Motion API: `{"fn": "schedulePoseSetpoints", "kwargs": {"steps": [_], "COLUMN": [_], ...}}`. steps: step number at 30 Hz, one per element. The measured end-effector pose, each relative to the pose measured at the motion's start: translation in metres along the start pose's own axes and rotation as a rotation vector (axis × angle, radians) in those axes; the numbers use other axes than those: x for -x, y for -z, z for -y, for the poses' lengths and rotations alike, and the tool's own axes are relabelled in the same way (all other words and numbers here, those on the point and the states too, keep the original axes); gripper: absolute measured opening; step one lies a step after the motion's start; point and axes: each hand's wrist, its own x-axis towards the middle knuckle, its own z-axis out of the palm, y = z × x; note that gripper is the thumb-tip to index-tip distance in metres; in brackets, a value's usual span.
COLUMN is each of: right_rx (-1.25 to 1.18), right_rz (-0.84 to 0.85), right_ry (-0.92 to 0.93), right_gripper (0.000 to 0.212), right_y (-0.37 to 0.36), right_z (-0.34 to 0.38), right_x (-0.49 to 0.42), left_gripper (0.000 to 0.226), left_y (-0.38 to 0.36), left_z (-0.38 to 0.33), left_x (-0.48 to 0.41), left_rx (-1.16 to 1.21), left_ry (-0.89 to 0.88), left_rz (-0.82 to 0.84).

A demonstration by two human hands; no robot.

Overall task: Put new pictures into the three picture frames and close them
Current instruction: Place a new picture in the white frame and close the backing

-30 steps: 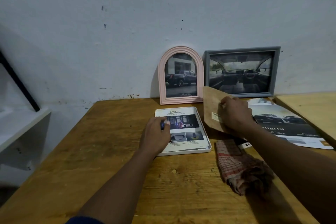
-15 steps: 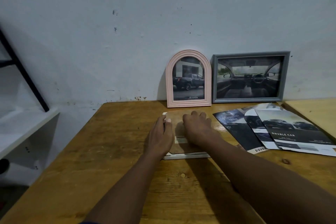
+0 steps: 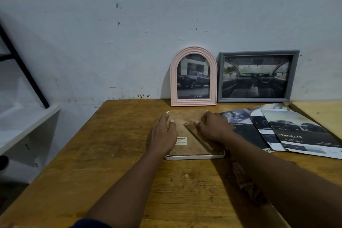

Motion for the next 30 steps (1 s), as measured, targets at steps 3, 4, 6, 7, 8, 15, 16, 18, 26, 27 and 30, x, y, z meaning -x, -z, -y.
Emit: {"fn": "schedulePoseSetpoints", "kwargs": {"steps": [3, 4, 6, 7, 8, 15, 16, 18, 26, 27, 30], "right_rx": [-0.021, -0.011, 0.028, 0.042, 0.05, 0.136, 0.148, 0.173, 0.121, 0.128, 0.184], "right_rz": [-0.002, -0.021, -0.046, -0.046, -0.034, 0.085, 0.073, 0.064, 0.008, 0.008, -0.016], "right_ry": [0.026, 0.042, 0.074, 0.088, 0.102, 0.187, 0.197, 0.207, 0.239, 0.257, 0.291], "right_gripper": [0.047, 0.047, 0.048, 0.048, 0.049, 0.06, 0.059, 0.056, 0.05, 0.05, 0.052], "right_y": [-0.011, -0.014, -0.019, -0.021, -0.022, -0.024, -0.023, -0.019, -0.026, -0.029, -0.026], "right_z": [-0.004, -0.004, -0.005, -0.006, -0.008, -0.01, -0.01, -0.009, -0.009, -0.011, -0.012], "right_x": [-0.001, -0.001, -0.001, -0.001, -0.002, -0.008, -0.008, -0.011, -0.024, -0.025, -0.026], "left_gripper": [0.054, 0.055, 0.054, 0.053, 0.052, 0.057, 0.057, 0.055, 0.057, 0.059, 0.06], "left_y": [0.001, 0.002, 0.002, 0.003, 0.003, 0.001, 0.002, 0.005, -0.005, -0.006, -0.006], "left_z": [-0.001, -0.001, 0.001, 0.003, 0.003, 0.001, 0.002, -0.001, -0.004, -0.001, 0.0], "left_x": [-0.003, -0.004, -0.004, -0.004, -0.003, -0.004, -0.004, -0.007, -0.021, -0.022, -0.025], "left_rx": [-0.036, -0.061, -0.15, -0.209, -0.269, -0.513, -0.497, -0.51, -0.708, -0.713, -0.739], "left_ry": [0.003, 0.01, -0.015, -0.048, -0.089, -0.158, -0.148, -0.156, -0.21, -0.218, -0.23], "left_rz": [0.046, 0.064, 0.086, 0.093, 0.094, 0.258, 0.272, 0.266, 0.221, 0.228, 0.27]}}
